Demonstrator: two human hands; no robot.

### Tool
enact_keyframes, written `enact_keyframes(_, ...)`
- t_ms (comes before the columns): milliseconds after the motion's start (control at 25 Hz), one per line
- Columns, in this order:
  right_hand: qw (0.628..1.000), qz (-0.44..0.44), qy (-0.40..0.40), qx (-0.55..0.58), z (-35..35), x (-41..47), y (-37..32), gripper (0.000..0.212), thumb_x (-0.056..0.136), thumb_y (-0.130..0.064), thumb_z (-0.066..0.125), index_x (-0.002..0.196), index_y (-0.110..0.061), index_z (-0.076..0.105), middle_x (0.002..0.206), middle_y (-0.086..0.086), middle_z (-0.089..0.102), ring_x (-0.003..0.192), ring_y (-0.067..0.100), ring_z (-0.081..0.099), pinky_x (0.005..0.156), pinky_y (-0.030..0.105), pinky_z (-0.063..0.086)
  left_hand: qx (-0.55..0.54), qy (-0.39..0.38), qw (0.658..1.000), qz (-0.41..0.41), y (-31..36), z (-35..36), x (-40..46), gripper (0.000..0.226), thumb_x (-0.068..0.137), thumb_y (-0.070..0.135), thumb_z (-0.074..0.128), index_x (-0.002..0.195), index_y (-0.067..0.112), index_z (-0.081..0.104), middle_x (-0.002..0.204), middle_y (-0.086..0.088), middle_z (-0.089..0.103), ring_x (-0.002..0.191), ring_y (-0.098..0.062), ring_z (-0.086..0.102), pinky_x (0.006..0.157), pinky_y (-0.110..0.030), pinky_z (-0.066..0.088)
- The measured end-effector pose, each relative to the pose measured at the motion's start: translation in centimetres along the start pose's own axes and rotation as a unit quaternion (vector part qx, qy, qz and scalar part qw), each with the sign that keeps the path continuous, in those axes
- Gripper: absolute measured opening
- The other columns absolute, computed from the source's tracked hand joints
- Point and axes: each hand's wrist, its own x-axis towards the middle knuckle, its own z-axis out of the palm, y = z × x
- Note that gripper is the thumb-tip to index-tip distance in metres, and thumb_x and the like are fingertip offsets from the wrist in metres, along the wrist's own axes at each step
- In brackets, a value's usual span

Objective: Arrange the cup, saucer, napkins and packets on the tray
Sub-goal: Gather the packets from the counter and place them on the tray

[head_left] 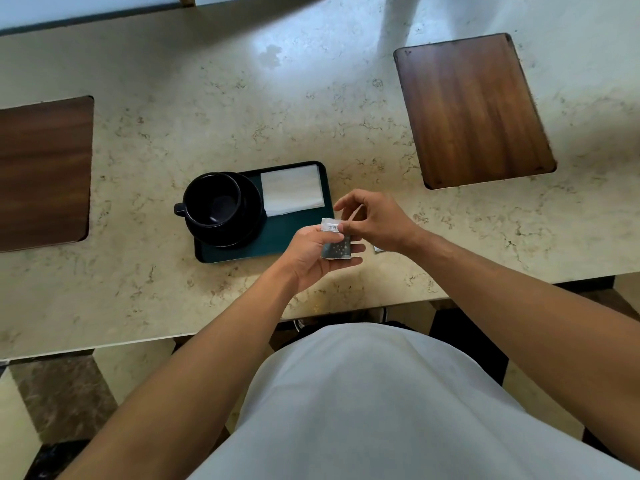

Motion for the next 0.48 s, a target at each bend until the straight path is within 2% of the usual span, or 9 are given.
enact_keyframes(160,0.992,0.044,0.116,-0.018,-0.3,0.4,2.0,0.011,0.096,-0.02,0.068,0.106,-0.015,0.069,0.095,-0.004,0.067,0.086,0.014,0.065,0.075,0.024,0.056,0.017,0.036,0.999,0.0,-0.3,-0.3,-0.1,0.027,0.1,-0.006,0.05,0.126,-0.003,0.055,0.109,-0.022,0.074,0.101,-0.038,0.073,0.069,-0.044,0.063)
enact_keyframes(280,0.967,0.143,0.184,-0.099,-1.2,0.3,4.7,0.018,0.097,-0.015,0.06,0.112,-0.013,0.069,0.113,0.007,0.063,0.089,0.015,0.06,0.083,0.028,0.053,0.016,0.055,0.998,0.0,-0.4,-0.5,-0.4,0.023,0.1,-0.005,0.051,0.121,0.0,0.056,0.106,-0.02,0.075,0.097,-0.036,0.074,0.066,-0.04,0.063)
enact_keyframes(400,0.959,0.199,0.132,-0.155,-1.4,-0.8,6.8,0.038,0.095,-0.022,0.064,0.131,-0.014,0.06,0.129,0.011,0.049,0.106,0.022,0.056,0.095,0.036,0.051,0.013,0.068,0.998,-0.004,-0.6,-0.6,-0.4,0.021,0.1,0.0,0.052,0.12,0.002,0.057,0.108,-0.022,0.074,0.097,-0.035,0.074,0.068,-0.04,0.063)
enact_keyframes(480,0.957,0.198,0.094,-0.19,-1.0,-1.3,7.5,0.045,0.093,-0.028,0.068,0.136,-0.017,0.056,0.129,0.011,0.045,0.118,0.026,0.05,0.101,0.04,0.049,0.007,0.075,0.997,-0.011,-0.8,-0.4,-0.5,0.02,0.1,0.002,0.052,0.119,0.002,0.056,0.108,-0.023,0.074,0.098,-0.036,0.074,0.07,-0.04,0.063)
